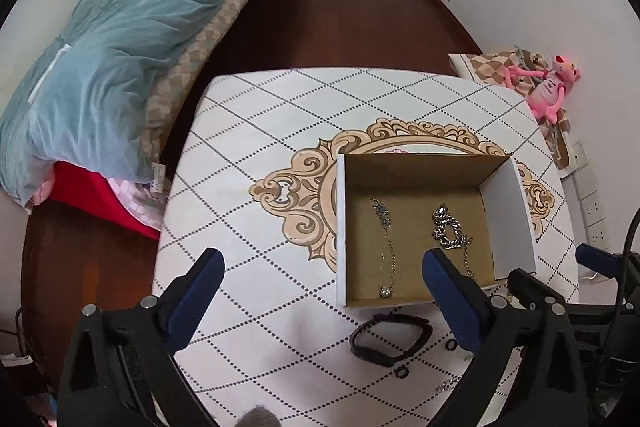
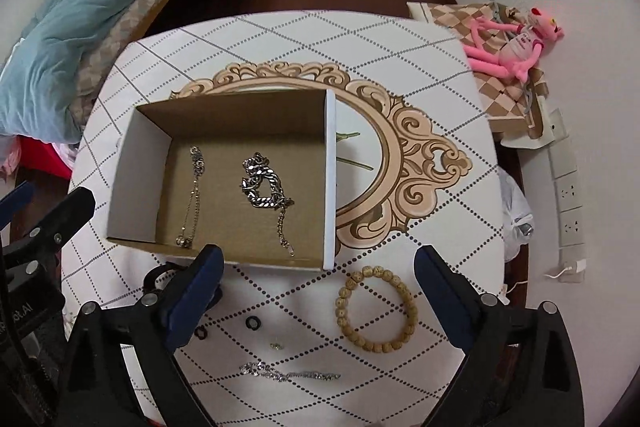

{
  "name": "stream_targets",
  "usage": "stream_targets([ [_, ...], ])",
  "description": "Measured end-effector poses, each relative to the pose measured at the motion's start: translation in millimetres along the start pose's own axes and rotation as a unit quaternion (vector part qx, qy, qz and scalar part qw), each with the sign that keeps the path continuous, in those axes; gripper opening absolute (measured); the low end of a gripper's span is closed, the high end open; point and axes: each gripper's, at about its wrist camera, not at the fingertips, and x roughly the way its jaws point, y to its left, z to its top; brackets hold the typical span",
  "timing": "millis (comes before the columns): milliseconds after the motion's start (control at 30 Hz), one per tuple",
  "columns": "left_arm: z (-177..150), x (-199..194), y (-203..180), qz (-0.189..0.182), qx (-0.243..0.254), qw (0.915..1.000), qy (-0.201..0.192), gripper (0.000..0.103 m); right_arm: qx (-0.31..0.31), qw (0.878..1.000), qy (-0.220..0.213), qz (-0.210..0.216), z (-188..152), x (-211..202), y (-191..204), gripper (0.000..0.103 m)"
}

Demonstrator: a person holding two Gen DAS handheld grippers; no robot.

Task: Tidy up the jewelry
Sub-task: 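Grasp a silver link chain with the right tool while the left tool grasps the black smartwatch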

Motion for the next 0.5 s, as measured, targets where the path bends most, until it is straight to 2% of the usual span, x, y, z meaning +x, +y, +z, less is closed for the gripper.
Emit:
stream_targets([
  [500,-29.2,-83.7,6.3,0.001,-0.012,0.9983,-0.057,0.101,0.003,0.996,-0.086,-0.004,-37.4,-93.0,4.1,0.097],
])
